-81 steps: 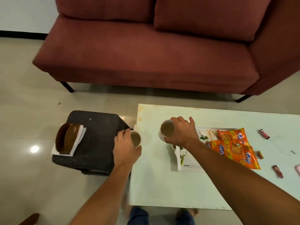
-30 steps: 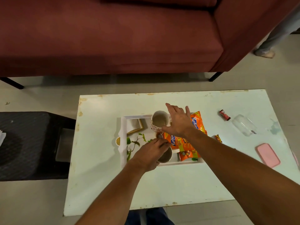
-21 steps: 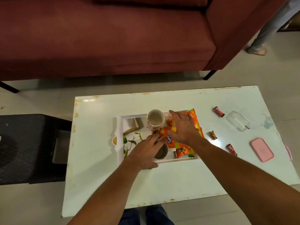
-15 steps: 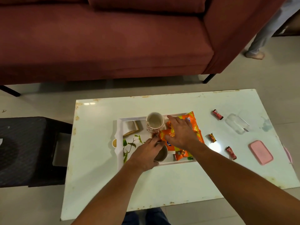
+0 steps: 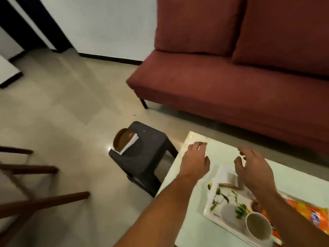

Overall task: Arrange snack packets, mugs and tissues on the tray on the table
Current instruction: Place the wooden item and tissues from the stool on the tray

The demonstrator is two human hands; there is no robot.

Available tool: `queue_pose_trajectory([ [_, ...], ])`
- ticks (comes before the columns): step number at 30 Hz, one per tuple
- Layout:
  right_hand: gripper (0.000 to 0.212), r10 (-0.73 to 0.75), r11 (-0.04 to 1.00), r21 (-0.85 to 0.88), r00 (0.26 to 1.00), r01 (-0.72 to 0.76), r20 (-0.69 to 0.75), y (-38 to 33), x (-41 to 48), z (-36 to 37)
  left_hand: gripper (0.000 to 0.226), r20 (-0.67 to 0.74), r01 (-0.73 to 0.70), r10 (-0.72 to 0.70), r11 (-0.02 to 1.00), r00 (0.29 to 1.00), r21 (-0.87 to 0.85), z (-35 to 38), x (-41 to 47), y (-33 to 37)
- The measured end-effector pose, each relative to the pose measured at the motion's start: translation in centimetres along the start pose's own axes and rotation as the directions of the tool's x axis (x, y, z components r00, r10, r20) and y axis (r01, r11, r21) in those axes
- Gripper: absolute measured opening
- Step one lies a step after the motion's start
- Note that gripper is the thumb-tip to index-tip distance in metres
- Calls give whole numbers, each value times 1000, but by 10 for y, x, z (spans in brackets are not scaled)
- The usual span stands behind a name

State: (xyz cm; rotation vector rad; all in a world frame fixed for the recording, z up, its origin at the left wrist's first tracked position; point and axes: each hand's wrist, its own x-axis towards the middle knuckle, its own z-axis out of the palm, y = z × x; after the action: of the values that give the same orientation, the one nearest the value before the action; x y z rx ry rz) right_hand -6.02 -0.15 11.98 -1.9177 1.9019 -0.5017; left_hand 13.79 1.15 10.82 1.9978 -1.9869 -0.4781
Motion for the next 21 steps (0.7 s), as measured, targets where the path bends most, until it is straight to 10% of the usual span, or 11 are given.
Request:
queue_pose_trajectory([
  [7, 27, -242, 967, 151, 929, 206, 281, -141, 22, 72, 50, -152, 230, -231, 973, 961, -25, -75, 9, -121],
  [21, 18, -91, 954, 294, 891, -49, 446, -354, 45, 287, 36, -314, 530, -565, 825, 763, -198, -106, 11, -380],
])
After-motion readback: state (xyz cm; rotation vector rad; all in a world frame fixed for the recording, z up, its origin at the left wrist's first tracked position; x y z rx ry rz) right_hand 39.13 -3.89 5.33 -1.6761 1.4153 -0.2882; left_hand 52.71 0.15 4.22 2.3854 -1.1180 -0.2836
